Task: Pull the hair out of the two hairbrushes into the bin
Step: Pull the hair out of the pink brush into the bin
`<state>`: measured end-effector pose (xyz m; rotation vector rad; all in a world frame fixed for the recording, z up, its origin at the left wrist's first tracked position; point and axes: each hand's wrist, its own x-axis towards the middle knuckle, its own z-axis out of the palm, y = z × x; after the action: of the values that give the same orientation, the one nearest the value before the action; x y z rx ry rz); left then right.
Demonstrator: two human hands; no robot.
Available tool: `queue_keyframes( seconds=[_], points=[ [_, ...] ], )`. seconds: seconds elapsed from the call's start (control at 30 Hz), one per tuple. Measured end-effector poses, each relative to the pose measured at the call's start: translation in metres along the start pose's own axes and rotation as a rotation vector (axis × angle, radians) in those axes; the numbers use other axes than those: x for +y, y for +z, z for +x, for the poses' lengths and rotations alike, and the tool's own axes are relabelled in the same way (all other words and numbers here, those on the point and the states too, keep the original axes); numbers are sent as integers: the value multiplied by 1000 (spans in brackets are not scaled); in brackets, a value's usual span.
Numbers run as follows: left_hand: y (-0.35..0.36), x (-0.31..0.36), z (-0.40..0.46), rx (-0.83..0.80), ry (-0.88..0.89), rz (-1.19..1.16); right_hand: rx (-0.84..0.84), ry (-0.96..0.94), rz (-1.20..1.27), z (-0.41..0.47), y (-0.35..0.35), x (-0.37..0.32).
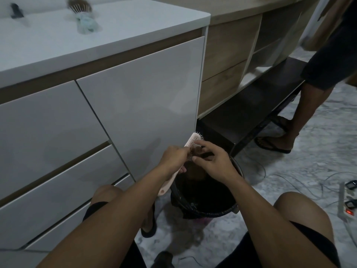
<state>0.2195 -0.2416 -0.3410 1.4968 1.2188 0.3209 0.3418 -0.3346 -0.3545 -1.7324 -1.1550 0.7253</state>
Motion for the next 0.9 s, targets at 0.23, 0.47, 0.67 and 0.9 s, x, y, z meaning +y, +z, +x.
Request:
queue_keyframes(
  seconds=[0.23, 0.47, 0.67, 0.9],
  points=[
    [-1, 3, 0, 26, 2, -45, 166, 103, -23, 4, -1, 1],
    [3, 8, -1, -18, 42, -57, 1, 116, 78, -1, 1, -6],
    [3, 10, -2, -15, 89, -15, 53, 115, 61, 2, -1, -2],
    [-3, 3, 6, 196, 104, 40, 77, 202, -133, 7, -14, 1]
  ],
)
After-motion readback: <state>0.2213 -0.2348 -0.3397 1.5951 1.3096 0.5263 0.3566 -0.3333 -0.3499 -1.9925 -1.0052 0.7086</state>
